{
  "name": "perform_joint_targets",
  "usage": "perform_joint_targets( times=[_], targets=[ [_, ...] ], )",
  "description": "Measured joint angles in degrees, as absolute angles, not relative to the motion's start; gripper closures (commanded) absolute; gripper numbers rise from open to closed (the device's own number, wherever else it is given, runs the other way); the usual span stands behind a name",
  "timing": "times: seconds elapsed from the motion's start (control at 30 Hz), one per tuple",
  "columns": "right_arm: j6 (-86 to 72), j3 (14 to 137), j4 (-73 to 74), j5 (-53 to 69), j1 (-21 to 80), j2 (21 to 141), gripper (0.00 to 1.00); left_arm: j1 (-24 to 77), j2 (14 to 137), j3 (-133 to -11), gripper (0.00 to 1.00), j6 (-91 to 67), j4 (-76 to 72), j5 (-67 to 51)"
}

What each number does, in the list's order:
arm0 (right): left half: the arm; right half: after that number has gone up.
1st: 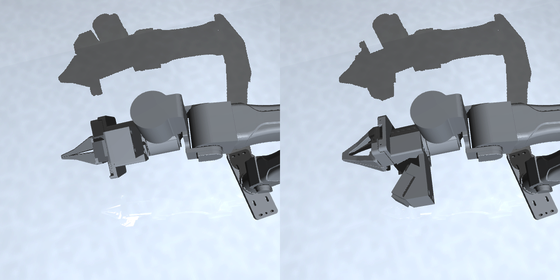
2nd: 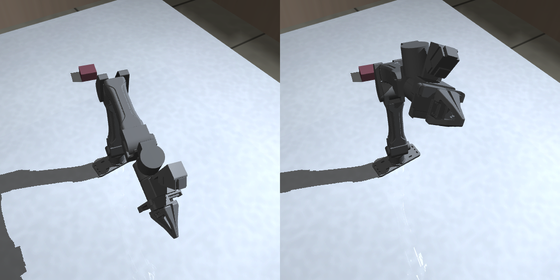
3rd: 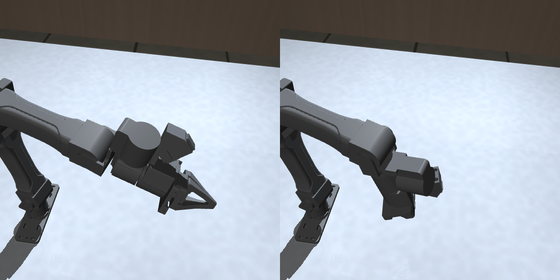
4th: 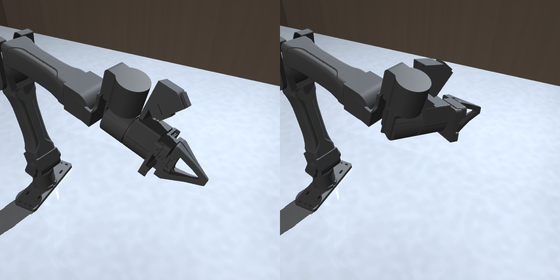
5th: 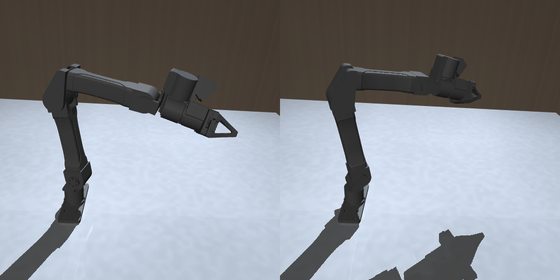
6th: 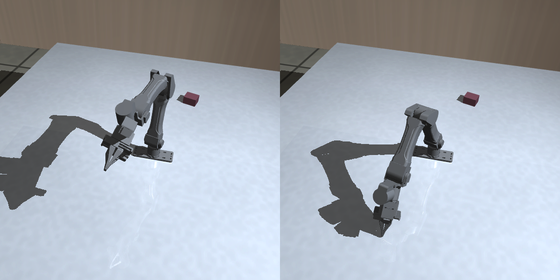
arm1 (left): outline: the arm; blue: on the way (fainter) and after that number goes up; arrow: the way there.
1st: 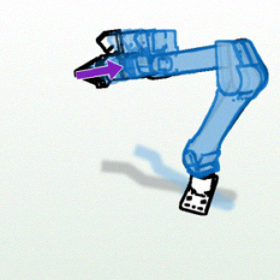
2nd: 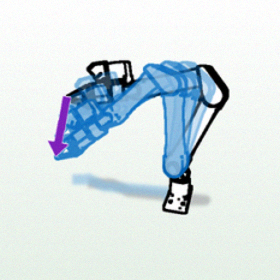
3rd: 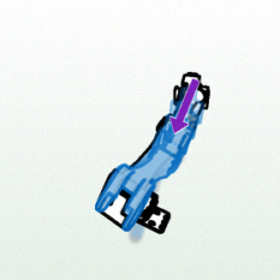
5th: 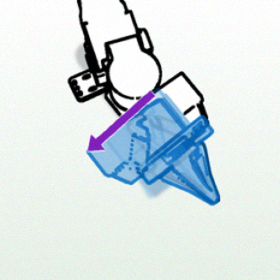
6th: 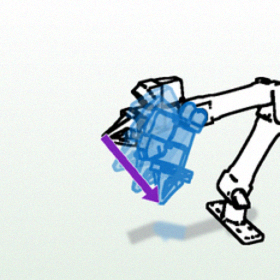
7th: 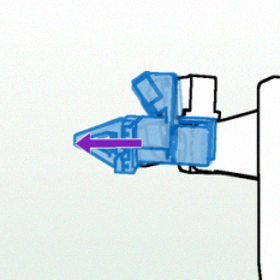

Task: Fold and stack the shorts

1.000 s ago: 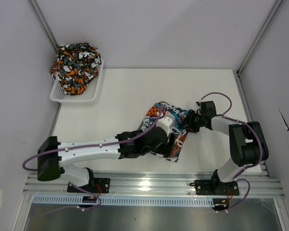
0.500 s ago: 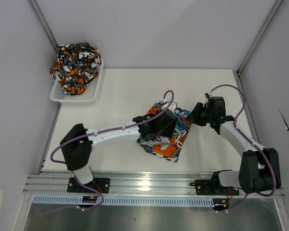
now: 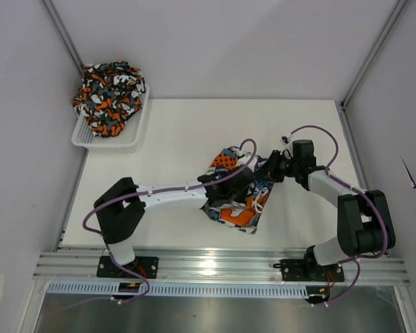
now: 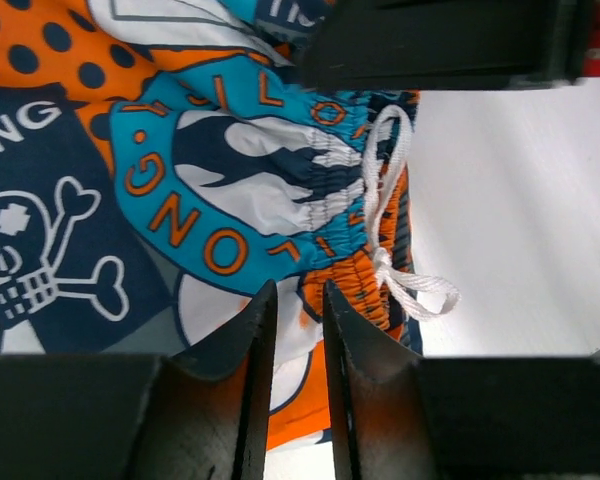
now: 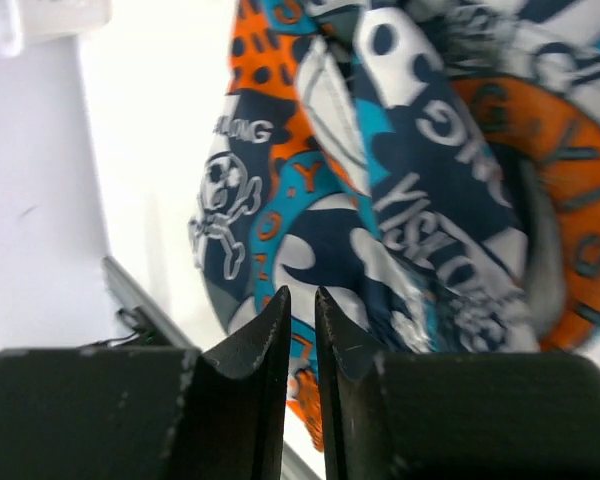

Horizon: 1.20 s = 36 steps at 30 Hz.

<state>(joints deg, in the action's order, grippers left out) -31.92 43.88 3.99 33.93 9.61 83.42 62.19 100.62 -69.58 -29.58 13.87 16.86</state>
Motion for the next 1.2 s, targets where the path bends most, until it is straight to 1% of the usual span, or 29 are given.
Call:
perform_joint_targets(
  times=[0.07,0.2,0.3,0.33,0.47,0.6,0.73,0.9,0.97,1.03,1.07,1.1,1.13,1.2],
  targets=[
    [-34.17,43.07,-0.38,37.65,9.96,85.47,0.82,62.89,101.08,-69.52,0.78,-29.80,12.80,16.95],
    [-37.30,42.17,-6.76,42.33,10.22,89.32,0.85,64.38,101.89,-69.06,0.80,-30.04,10.94,17.32],
    [-38.41,42.17,-10.17,44.05,10.20,93.12,0.92,65.49,103.20,-68.66,0.84,-30.76,9.91,17.45],
    [-38.65,42.17,-10.92,44.42,10.09,94.72,0.96,65.76,103.74,-68.53,0.85,-31.27,9.54,17.54],
    [-39.31,42.06,-12.84,44.91,8.58,100.49,0.99,66.37,105.84,-66.46,0.88,-33.63,7.81,17.56],
    [-39.97,42.52,-13.65,44.93,6.48,104.01,1.00,66.59,108.05,-63.53,0.93,-37.21,4.89,17.61],
    [-40.07,44.62,-13.39,44.36,5.76,105.89,1.00,67.42,108.09,-62.28,0.93,-39.55,1.54,18.57],
    [-39.29,46.94,-10.83,42.02,5.96,106.19,1.00,69.76,108.36,-62.17,0.92,-40.77,1.32,20.45],
    [-38.79,47.51,-9.78,41.36,6.00,106.19,0.98,70.06,108.33,-62.26,0.87,-40.80,1.67,20.78],
    [-38.30,48.69,-7.68,40.95,6.00,106.19,0.94,70.06,107.87,-62.48,0.81,-40.95,2.83,20.53],
    [-37.91,49.39,-6.74,40.82,6.00,106.15,0.91,70.06,107.44,-62.61,0.70,-40.95,3.92,20.23],
    [-37.47,50.19,-5.69,40.58,6.00,105.97,0.84,70.06,106.85,-62.81,0.62,-40.82,5.32,19.86],
    [-37.21,51.16,-4.40,40.29,6.00,105.67,0.80,70.04,106.10,-63.22,0.46,-40.69,7.29,19.27],
    [-36.38,52.88,-2.55,39.86,6.00,104.44,0.70,69.63,104.20,-64.40,0.37,-40.75,10.76,18.57]
  ],
)
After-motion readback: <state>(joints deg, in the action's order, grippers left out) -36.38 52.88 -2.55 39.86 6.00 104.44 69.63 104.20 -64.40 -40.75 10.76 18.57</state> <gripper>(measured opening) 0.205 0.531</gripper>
